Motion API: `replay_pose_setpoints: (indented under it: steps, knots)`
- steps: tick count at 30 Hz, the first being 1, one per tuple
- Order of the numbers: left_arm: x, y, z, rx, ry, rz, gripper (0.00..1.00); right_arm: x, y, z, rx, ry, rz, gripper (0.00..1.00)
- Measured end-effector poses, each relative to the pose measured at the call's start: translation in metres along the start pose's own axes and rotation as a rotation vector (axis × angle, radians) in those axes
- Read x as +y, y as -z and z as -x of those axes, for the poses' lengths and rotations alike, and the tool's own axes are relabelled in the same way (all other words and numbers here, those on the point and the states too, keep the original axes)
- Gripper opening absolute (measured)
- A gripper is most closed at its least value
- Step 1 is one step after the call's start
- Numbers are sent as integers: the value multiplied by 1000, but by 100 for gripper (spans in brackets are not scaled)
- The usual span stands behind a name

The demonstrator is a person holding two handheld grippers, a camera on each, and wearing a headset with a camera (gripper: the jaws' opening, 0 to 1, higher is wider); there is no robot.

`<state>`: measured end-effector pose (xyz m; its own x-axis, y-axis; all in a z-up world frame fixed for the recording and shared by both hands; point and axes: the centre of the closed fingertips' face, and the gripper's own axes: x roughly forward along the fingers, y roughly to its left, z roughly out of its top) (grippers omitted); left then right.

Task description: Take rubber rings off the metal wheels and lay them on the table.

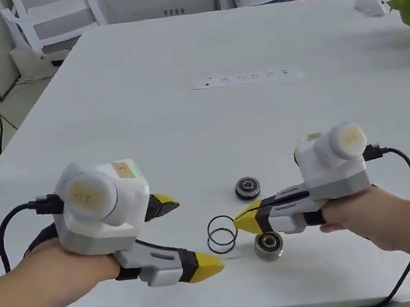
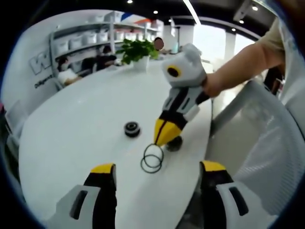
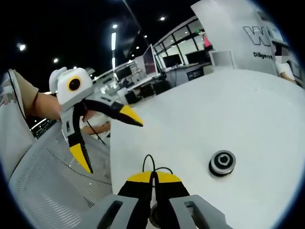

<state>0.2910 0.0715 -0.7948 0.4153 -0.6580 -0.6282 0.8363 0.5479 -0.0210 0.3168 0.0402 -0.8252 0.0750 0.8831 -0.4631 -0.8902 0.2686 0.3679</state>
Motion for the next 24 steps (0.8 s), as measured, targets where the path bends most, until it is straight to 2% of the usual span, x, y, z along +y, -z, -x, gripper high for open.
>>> replay_pose_setpoints:
  steps: [12, 24]
  knots:
    - [2, 2, 1, 1, -6, 9, 72, -9, 12, -8, 52, 24, -40, 0]
    - [4, 5, 3, 7, -11, 16, 72, -11, 15, -16, 72, 35, -66, 0]
